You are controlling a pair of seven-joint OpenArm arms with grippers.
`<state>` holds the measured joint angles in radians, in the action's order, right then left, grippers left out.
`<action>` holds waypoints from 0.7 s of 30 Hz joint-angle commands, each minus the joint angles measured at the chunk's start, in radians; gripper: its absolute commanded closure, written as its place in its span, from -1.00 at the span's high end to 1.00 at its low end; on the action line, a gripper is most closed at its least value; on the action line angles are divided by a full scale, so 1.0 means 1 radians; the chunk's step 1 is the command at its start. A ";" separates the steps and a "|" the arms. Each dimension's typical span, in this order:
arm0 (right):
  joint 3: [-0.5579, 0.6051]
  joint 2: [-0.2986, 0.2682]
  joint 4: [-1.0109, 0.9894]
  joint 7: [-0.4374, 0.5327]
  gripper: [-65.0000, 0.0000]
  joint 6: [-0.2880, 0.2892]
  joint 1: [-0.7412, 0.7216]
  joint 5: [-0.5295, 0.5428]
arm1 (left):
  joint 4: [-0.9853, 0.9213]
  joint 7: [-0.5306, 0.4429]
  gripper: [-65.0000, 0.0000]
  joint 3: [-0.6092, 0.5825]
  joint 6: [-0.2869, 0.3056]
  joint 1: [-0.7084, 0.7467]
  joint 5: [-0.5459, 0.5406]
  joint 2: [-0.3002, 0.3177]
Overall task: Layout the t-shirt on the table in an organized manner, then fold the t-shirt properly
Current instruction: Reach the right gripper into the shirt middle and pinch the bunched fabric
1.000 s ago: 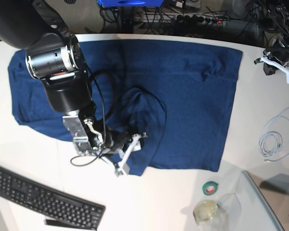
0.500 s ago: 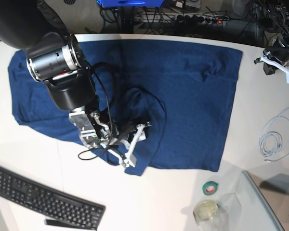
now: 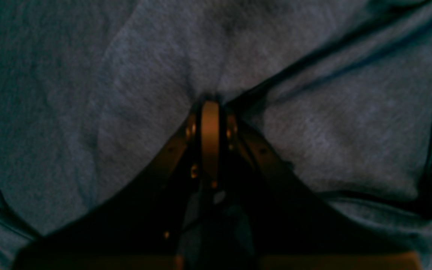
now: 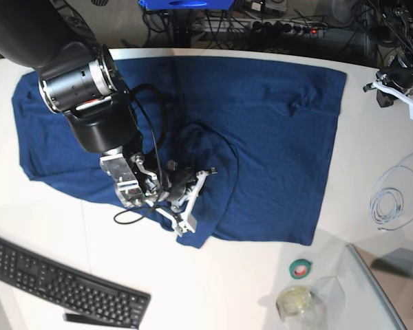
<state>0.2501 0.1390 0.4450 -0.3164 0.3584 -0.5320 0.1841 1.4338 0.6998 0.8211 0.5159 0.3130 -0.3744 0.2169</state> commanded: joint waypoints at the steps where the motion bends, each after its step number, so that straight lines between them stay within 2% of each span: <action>1: -0.001 0.009 0.015 0.004 -0.91 0.008 -0.027 0.007 | 0.014 -0.018 -1.00 0.007 0.002 -0.002 -0.015 0.017; 4: -0.004 0.007 0.015 0.004 -0.70 0.008 -0.030 0.007 | 0.014 -0.018 -1.00 0.007 0.002 -0.002 -0.015 0.017; 7: 0.001 0.007 0.015 0.004 -0.27 0.008 -0.030 0.007 | 0.014 -0.018 -1.00 0.007 0.002 -0.002 -0.015 0.017; 9: -0.004 0.007 0.015 0.004 -0.06 0.008 -0.030 0.007 | 0.014 -0.018 -1.00 0.007 0.002 -0.002 -0.015 0.017; 11: -0.004 0.007 0.030 0.006 0.02 0.008 -0.027 0.007 | 0.014 -0.018 -1.00 0.007 0.002 -0.002 -0.015 0.017; 15: -0.002 0.006 0.125 0.006 0.02 0.008 0.010 0.007 | 0.014 -0.018 -1.00 0.007 0.002 -0.004 -0.015 0.017; 17: 0.002 0.006 0.147 0.006 -0.05 0.006 0.016 0.005 | 0.014 -0.018 -1.00 0.007 0.002 -0.004 -0.015 0.019; 19: 0.002 0.006 0.145 0.006 -0.27 0.006 0.014 0.005 | 0.014 -0.018 -1.00 0.007 0.002 -0.004 -0.015 0.019; 21: 0.002 0.006 0.145 0.004 -0.66 0.006 0.013 0.004 | 0.014 -0.018 -1.00 0.007 0.002 -0.004 -0.015 0.019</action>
<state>0.2535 0.1379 0.5716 -0.3317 0.3626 -0.4873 0.1802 1.4338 0.7002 0.8211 0.5159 0.3107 -0.3744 0.2173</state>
